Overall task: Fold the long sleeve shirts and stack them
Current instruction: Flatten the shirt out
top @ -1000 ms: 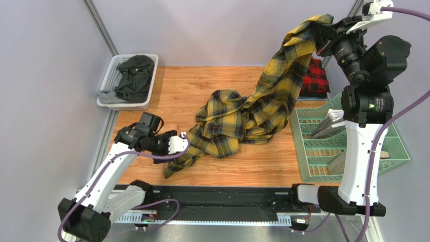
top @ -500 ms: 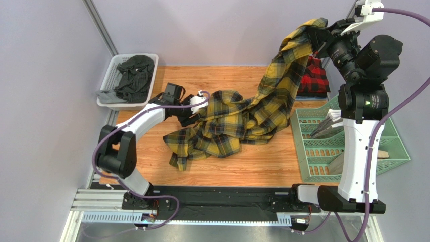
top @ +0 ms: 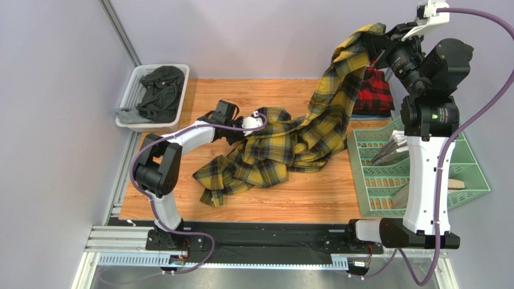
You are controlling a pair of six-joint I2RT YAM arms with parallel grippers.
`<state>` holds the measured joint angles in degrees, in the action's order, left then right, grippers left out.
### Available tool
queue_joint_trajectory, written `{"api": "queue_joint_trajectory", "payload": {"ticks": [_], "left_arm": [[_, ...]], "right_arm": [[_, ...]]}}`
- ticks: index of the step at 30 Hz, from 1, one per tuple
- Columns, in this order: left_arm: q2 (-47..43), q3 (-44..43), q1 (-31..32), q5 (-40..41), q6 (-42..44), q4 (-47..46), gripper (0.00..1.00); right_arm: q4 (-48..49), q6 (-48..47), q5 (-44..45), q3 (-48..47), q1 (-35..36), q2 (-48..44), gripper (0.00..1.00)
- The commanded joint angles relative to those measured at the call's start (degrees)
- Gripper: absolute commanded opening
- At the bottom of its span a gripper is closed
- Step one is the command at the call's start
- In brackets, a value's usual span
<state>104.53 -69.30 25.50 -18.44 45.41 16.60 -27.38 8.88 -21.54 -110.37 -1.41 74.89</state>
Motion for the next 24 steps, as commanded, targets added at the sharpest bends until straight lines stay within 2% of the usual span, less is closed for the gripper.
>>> {"api": "queue_joint_trajectory", "payload": {"ticks": [1,3,7,8,10,13,15,17,18,19,21,24], "left_arm": [[-4.6,-2.8,-3.6,1.0,-2.8,-3.1,0.07],[-6.3,-3.3,-5.0,1.0,-3.5,-0.4,0.0],[-10.0,-8.4,-9.0,-2.5,-5.9,9.5,0.0],[-10.4,-9.4,-9.5,-3.6,-6.1,13.9,0.0],[-11.0,-10.9,-10.6,-3.5,-7.9,17.0,0.0],[-11.1,-11.5,-12.8,-3.6,-9.5,20.9,0.0],[-10.6,-12.2,-14.0,-3.5,-11.5,21.5,0.0],[-9.3,-13.1,-15.8,-4.1,-13.1,22.7,0.0],[-8.8,-14.0,-16.4,-4.4,-13.6,23.2,0.0],[-8.2,-14.5,-17.5,-4.8,-13.9,24.1,0.0],[-7.9,-15.2,-18.2,-5.7,-14.6,24.4,0.0],[-7.4,-15.3,-18.6,-6.9,-14.8,24.8,0.0]], "right_arm": [[2.2,1.5,-4.1,1.2,0.3,-2.7,0.0],[2.2,1.9,-5.2,1.9,0.5,-4.0,0.0],[2.5,5.5,-6.1,2.8,2.9,-4.1,0.0],[1.3,7.5,-7.6,3.8,5.9,-4.1,0.0],[1.4,8.0,-9.7,7.6,10.8,-6.0,0.0],[1.8,4.7,-7.7,19.2,28.8,-9.9,0.0],[1.4,0.8,-7.1,28.1,34.3,-10.8,0.02],[-1.6,-3.6,-9.9,32.6,39.5,-11.8,0.32],[-4.3,-11.6,-11.1,34.3,40.6,-12.2,0.49],[-9.6,-16.0,-11.5,35.0,42.0,-13.8,0.74],[-13.0,-21.5,-6.5,37.1,42.4,-15.6,0.8],[-17.0,-31.1,2.7,40.0,41.6,-19.5,0.78]]}}
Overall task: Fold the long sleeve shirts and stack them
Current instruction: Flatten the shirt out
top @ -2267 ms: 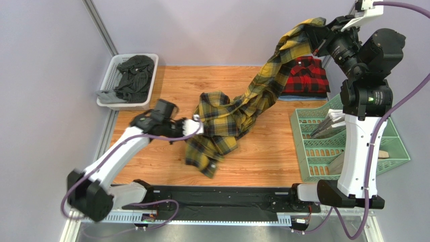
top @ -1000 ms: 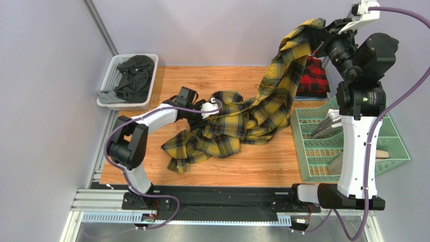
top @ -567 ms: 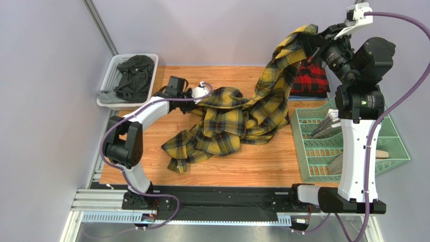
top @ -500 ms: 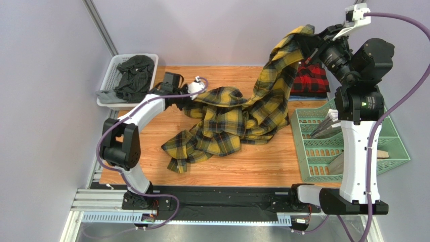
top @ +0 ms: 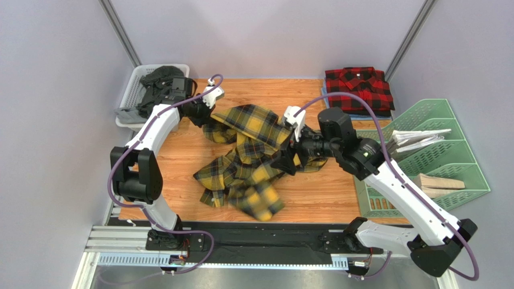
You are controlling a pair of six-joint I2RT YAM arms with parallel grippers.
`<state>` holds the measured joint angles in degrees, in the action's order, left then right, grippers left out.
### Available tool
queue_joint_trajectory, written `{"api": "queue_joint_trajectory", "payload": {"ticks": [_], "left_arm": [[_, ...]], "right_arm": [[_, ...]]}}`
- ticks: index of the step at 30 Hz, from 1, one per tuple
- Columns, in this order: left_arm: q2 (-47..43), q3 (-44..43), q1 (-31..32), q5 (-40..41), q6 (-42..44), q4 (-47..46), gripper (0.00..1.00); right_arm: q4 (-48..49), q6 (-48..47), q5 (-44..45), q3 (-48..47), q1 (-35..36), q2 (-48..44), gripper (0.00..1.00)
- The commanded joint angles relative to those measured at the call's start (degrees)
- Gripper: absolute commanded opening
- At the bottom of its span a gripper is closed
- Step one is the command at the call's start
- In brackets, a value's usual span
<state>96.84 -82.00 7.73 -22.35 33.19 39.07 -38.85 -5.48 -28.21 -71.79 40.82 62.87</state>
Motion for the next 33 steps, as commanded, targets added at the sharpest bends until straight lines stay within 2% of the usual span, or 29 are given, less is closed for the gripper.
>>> {"api": "queue_joint_trajectory", "payload": {"ticks": [1,6,9,11,14,18,21,25,31,33], "left_arm": [[0.5,-2.6,-0.8,-3.1,-2.8,2.3,0.0],[1.7,-2.9,-0.8,-4.2,-2.6,2.9,0.0],[2.4,-2.9,-0.7,-4.4,-2.3,3.2,0.0],[2.8,-2.7,-0.7,-4.1,-2.5,3.2,0.0],[3.3,-2.3,-0.8,-4.1,-3.0,3.1,0.0],[2.7,-0.8,-0.9,-3.8,-3.0,3.2,0.0],[2.2,0.2,-1.1,-3.8,-2.9,3.0,0.0],[1.8,1.0,-1.7,-4.5,-3.4,2.9,0.0],[1.7,2.3,-2.2,-4.4,-3.0,2.3,0.0],[1.5,2.4,-2.5,-4.6,-3.2,2.2,0.0]], "right_arm": [[-5.3,-20.8,11.0,4.6,-1.7,-8.7,0.76],[1.2,-32.7,19.2,18.5,-3.2,-16.3,0.74],[10.3,-40.3,19.8,28.4,-3.0,-18.4,0.75],[20.7,-41.8,21.7,34.2,-2.2,-18.0,0.81],[31.8,-43.4,24.0,38.4,0.3,-13.2,0.86],[40.5,-43.9,24.5,41.9,4.8,-8.0,0.84],[46.1,-47.5,25.2,45.6,7.2,-5.1,0.77],[52.6,-52.1,28.1,48.0,7.3,-0.7,0.73],[56.7,-54.5,28.1,48.3,7.3,3.0,0.72],[58.1,-54.5,31.3,47.8,6.7,4.6,0.69]]}}
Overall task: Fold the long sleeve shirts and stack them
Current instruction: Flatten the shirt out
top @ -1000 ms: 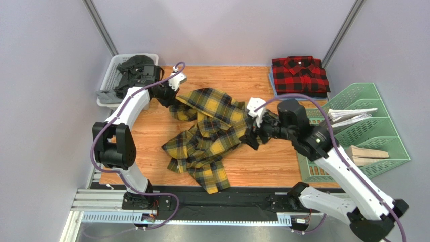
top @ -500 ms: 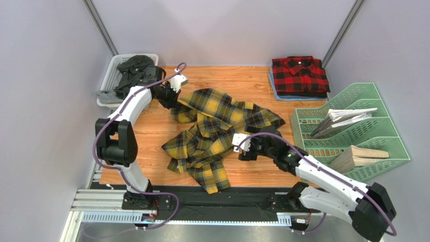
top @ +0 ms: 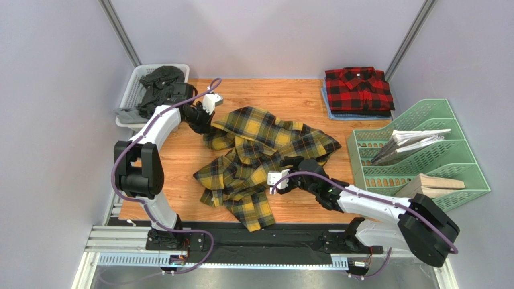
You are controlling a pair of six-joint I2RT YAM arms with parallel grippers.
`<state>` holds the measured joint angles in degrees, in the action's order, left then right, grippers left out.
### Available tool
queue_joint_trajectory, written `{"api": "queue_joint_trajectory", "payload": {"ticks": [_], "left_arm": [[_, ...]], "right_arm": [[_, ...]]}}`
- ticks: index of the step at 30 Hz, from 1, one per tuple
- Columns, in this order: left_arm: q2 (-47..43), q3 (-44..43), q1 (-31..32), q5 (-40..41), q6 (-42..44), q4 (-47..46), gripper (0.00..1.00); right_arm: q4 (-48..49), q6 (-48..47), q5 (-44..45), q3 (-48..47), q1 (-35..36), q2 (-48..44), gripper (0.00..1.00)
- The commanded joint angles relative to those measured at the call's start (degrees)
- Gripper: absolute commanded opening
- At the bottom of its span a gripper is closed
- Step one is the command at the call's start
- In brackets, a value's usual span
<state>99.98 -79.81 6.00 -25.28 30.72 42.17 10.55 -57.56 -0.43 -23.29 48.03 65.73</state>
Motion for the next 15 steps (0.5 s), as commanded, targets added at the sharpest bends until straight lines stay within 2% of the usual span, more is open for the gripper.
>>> {"api": "queue_joint_trajectory", "payload": {"ticks": [1,2,4,5,7,11,15], "left_arm": [[-1.6,0.3,-0.8,-1.7,-0.7,-0.8,0.0],[-1.8,0.4,-1.0,-1.6,-0.5,-0.9,0.0],[-1.8,0.5,-1.2,-1.5,-0.2,-0.9,0.0],[-1.9,0.4,-1.5,-1.5,-0.1,-0.7,0.0],[-1.9,-0.1,-1.8,-1.7,-0.1,-0.6,0.0],[-2.0,-1.3,-2.6,-2.1,0.0,0.4,0.0],[-2.5,-2.8,-3.3,-1.9,0.0,0.7,0.0]], "right_arm": [[8.8,-2.6,3.8,-1.3,-0.8,1.9,0.68],[9.0,-2.6,4.2,-1.7,-1.3,2.4,0.66],[8.8,-2.8,5.6,-2.5,-2.7,2.6,0.51],[8.4,-2.6,5.7,-3.5,-3.3,2.5,0.29],[5.5,-1.4,4.6,-5.0,-5.4,0.7,0.0],[-1.5,3.3,1.4,-10.9,-8.1,-4.8,0.0],[-12.3,12.9,-4.7,-18.3,-13.6,-9.6,0.0]]}}
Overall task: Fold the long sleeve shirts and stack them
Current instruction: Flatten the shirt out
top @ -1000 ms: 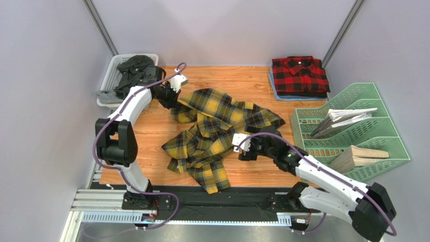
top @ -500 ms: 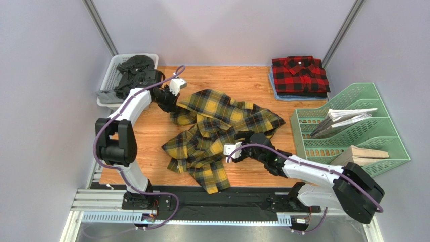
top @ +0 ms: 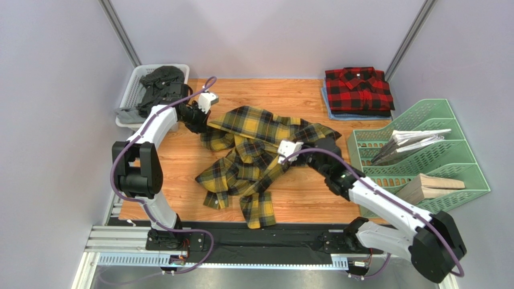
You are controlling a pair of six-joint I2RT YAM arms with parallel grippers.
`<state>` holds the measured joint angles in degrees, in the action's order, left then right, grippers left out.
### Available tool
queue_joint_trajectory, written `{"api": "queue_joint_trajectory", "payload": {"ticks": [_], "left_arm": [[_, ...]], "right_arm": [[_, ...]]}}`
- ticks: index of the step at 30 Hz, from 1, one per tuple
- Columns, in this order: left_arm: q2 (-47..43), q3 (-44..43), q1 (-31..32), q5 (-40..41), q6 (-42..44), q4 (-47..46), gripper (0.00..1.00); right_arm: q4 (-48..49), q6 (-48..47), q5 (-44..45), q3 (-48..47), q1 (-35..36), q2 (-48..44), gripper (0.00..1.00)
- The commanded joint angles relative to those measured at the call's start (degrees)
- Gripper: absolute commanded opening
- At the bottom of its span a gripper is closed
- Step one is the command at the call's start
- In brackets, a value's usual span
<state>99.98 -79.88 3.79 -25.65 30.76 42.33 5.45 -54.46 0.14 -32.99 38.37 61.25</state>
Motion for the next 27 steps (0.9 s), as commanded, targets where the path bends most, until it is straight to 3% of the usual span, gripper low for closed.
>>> {"api": "queue_joint_trajectory", "payload": {"ticks": [1,6,15,19,27], "left_arm": [[-2.7,-4.0,-1.3,-1.6,-0.1,0.7,0.0],[-5.1,-10.7,-1.9,-1.1,0.4,3.5,0.0],[-12.4,-28.0,-1.6,6.0,6.5,12.5,0.0],[-16.8,-34.0,-1.6,8.9,7.5,13.2,0.0],[-29.5,-36.8,-1.5,8.6,3.7,7.0,0.0]], "right_arm": [[-8.6,11.1,-6.1,-10.1,-5.1,-6.3,0.0],[-13.0,20.9,-7.7,-20.8,-14.1,-5.7,0.0],[-17.1,38.7,-13.5,-49.3,-30.5,1.2,0.0],[-17.7,42.3,-14.2,-59.0,-33.5,1.4,0.0],[-17.9,43.8,-9.1,-75.0,-34.4,-0.9,0.0]]}}
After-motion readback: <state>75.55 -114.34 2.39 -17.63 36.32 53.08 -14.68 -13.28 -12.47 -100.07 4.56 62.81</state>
